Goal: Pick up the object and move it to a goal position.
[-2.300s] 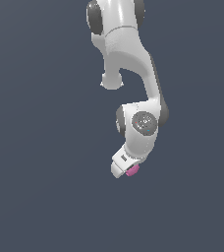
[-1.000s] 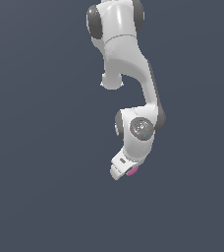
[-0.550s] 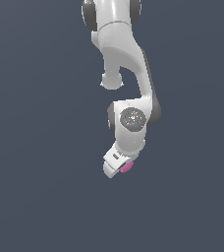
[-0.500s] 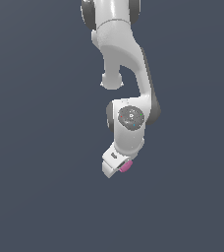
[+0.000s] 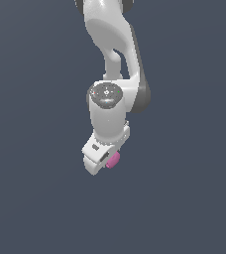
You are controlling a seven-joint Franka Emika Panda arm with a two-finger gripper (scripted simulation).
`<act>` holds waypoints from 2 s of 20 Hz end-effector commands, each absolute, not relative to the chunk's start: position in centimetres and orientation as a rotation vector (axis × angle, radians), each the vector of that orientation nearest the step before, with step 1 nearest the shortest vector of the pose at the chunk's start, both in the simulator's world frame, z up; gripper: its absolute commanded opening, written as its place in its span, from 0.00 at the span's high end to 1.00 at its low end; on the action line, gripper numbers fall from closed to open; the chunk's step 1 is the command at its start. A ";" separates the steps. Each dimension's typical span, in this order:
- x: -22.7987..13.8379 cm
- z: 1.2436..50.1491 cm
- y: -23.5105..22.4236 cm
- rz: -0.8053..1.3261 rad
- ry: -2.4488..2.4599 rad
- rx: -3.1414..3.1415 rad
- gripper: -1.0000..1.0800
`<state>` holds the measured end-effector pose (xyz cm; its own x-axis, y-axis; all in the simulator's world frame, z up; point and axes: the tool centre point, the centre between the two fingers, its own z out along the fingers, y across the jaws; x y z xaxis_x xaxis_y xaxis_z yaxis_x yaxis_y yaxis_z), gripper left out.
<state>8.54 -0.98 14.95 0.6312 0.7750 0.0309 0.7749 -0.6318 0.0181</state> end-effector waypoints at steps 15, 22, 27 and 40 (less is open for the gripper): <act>10.5 26.7 -11.0 0.116 1.678 2.651 1.00; 11.7 30.7 -14.2 0.136 1.783 2.582 1.00; 12.5 32.6 -15.8 0.146 1.835 2.545 1.00; 13.8 35.5 -18.1 0.159 1.911 2.489 1.00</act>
